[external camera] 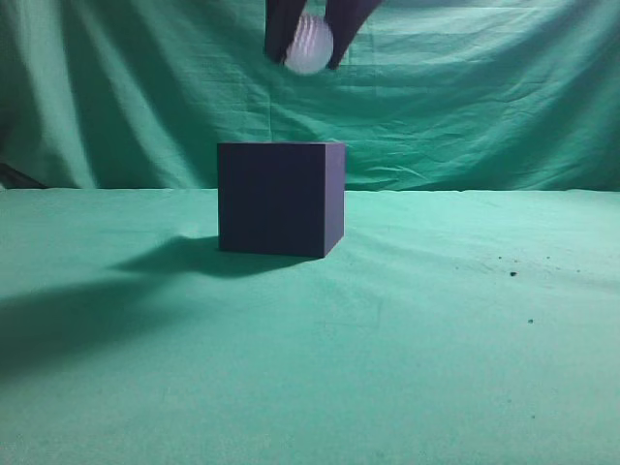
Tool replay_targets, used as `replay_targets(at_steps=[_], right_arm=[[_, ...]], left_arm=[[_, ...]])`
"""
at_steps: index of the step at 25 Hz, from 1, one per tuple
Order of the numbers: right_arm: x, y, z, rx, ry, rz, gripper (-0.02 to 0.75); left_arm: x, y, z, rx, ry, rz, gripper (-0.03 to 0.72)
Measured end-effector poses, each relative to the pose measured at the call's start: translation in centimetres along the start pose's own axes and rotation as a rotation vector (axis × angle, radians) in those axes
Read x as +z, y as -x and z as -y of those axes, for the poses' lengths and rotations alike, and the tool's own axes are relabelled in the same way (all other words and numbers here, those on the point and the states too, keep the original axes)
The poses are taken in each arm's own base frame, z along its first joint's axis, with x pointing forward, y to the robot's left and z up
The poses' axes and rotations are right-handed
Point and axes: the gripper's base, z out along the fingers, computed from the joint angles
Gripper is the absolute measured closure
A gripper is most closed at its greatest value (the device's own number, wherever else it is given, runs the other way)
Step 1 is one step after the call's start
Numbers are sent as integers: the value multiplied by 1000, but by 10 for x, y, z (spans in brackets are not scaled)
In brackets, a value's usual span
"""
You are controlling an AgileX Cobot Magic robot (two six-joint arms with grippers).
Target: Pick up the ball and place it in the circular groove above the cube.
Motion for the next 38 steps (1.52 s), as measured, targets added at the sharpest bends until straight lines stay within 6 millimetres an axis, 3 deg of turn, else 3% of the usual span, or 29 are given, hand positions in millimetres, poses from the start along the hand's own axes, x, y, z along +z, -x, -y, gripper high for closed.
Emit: replay_targets(at_steps=[8,18,20,23,26,29,30,34,38], right_arm=[[40,0,-1,-21,-3,-63,441],[61,0,-2,-13,9,-54,441],[62,1,-2,-9,14,-43,364],[62,2,-4,-15,21,-34,178],[57,4,-4,-22,22,-25,76],[35,15,-4,-22,22,7,93],[24,20,-5,-20,23,24,183],[-13,31,-4,-23,21,55,392],[-37,29,0,-42,-28,11,621]], left_arm=[[0,0,0,0,0,0,688],[0,0,0,0,0,0,688],[0,0,0,0,0,0,688],[0,0,0,0,0,0,688],[0,0,0,0,0,0,688],[0,0,0,0,0,0,688],[0,0,0,0,0,0,688],[0,0,0,0,0,0,688],[0,0,0,0,0,0,688]])
